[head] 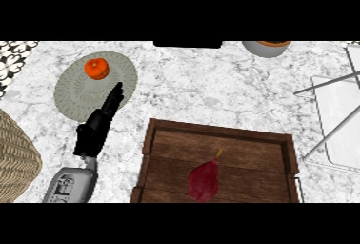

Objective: Pick the lemon from the tray and place it in the tiered shelf

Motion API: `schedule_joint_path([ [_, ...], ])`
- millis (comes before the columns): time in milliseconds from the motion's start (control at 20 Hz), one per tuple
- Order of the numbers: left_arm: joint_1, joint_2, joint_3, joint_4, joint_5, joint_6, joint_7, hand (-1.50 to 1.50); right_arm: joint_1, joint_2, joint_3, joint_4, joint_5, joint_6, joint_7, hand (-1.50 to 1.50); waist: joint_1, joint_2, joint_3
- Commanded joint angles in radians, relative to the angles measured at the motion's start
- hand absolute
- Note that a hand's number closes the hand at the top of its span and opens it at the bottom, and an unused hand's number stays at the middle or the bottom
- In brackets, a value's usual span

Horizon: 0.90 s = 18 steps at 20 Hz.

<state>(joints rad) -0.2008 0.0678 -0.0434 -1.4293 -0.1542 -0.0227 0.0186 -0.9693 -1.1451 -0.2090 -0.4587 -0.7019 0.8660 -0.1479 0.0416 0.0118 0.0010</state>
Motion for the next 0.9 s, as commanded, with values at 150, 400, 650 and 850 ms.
schedule_joint_path([
  [150, -0.024, 0.002, -0.009, 0.006, -0.003, -0.013, -0.002, 0.0, -0.075, -0.118, -0.016, 0.188, 0.007, 0.082, 0.138, -1.5, 0.031, 0.02, 0.004],
  [400, -0.057, -0.008, -0.014, -0.014, 0.017, -0.03, 0.028, 0.0, -0.061, -0.16, 0.027, 0.176, 0.083, 0.107, 0.115, -1.5, 0.051, 0.034, 0.008],
  [650, -0.036, -0.004, -0.017, -0.012, 0.012, -0.032, -0.011, 0.0, -0.027, -0.175, 0.034, 0.168, 0.12, 0.127, 0.038, -1.5, 0.059, 0.043, 0.014],
  [850, -0.038, -0.026, -0.024, -0.011, 0.007, -0.012, -0.007, 0.0, -0.017, -0.189, 0.039, 0.168, 0.131, 0.169, 0.04, -1.5, 0.057, 0.046, 0.016],
])
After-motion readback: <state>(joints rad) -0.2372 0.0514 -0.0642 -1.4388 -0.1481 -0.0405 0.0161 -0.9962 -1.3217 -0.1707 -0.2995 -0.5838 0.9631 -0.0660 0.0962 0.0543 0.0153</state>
